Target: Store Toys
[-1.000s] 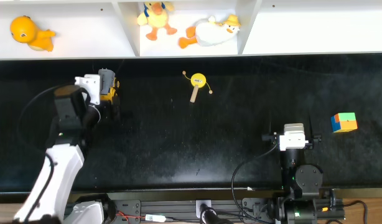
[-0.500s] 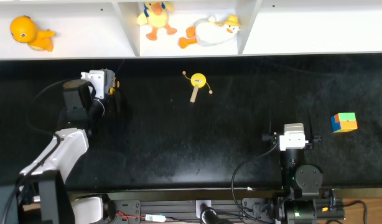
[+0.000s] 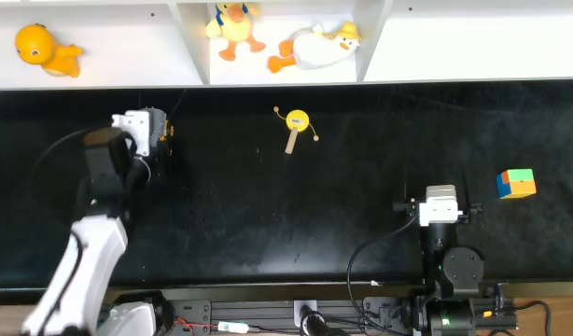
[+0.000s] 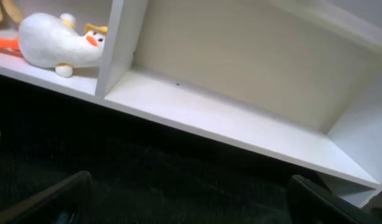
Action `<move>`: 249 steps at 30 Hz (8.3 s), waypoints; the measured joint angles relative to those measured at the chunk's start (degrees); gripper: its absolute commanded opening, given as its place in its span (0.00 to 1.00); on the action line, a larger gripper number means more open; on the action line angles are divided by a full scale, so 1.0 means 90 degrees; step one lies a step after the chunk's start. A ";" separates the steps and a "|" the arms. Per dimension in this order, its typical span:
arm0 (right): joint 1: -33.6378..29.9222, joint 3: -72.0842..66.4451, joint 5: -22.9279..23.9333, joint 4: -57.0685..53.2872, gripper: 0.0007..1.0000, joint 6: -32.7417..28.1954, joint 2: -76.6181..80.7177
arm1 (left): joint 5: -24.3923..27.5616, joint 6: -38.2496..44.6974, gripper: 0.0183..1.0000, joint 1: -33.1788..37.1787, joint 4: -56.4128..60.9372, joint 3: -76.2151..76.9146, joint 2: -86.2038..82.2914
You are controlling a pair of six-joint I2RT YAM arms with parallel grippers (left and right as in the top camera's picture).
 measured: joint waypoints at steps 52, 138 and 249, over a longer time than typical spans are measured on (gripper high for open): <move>0.0000 0.0000 0.0000 0.0007 1.00 0.0000 0.0000 | -0.0160 -0.0165 1.00 -0.0362 -0.0396 0.1061 0.0049; 0.1251 0.4940 -0.1753 -0.4889 0.99 0.2951 0.6963 | -0.0418 -0.0520 1.00 -0.0359 0.0051 -0.3390 -0.7582; 0.0143 1.0338 -0.0257 -0.5374 0.58 0.2902 1.2228 | -0.0415 -0.0520 1.00 -0.0359 0.0053 -0.3393 -0.7582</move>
